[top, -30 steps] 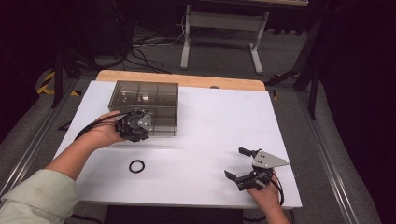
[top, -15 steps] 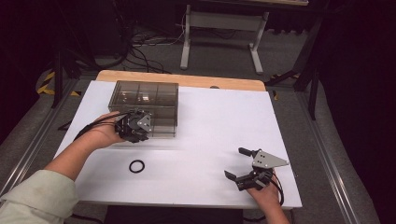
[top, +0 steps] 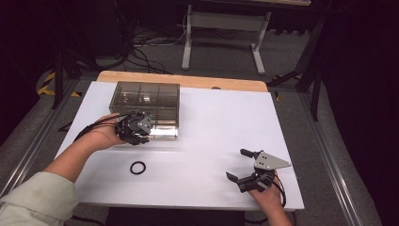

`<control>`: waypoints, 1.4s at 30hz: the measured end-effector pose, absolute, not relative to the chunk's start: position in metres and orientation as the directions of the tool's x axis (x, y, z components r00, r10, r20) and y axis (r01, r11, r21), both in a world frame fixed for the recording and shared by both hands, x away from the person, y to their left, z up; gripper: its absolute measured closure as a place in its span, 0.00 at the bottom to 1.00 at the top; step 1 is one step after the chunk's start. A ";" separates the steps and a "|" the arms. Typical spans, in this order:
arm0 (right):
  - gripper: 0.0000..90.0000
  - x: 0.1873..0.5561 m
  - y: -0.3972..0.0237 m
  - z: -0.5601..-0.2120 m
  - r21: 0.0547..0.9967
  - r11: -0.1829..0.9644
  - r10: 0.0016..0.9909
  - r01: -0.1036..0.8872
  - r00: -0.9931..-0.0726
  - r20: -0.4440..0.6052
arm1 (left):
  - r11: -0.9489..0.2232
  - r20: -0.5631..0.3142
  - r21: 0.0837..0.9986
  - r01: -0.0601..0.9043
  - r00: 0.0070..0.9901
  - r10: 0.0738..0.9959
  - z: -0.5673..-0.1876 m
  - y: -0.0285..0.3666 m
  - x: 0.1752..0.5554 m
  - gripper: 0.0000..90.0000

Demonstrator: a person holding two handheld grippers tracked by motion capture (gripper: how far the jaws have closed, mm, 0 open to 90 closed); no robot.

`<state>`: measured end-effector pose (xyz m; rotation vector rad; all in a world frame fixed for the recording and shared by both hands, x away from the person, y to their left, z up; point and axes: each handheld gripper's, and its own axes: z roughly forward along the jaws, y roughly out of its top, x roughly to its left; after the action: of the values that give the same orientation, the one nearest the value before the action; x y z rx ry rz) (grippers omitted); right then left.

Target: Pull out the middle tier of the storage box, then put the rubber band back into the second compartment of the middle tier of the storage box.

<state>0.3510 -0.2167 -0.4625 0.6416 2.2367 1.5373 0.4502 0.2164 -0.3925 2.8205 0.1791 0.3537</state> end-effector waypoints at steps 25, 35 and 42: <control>0.00 0.351 -0.217 -0.462 0.937 0.305 0.548 0.168 -0.836 -0.028 | -0.806 0.123 0.558 0.197 0.941 0.315 -0.365 0.232 0.417 0.40; 0.00 0.351 -0.217 -0.463 0.937 0.306 0.550 0.170 -0.834 -0.028 | -0.788 0.129 0.584 0.196 0.936 0.329 -0.370 0.239 0.393 0.40; 0.00 0.351 -0.217 -0.463 0.937 0.304 0.549 0.170 -0.835 -0.027 | -0.779 0.123 0.593 0.203 0.934 0.337 -0.373 0.240 0.378 0.40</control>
<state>0.3510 -0.2165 -0.4626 0.6462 2.2350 1.5418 0.3782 0.2404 -0.3735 2.4873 0.3824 0.2963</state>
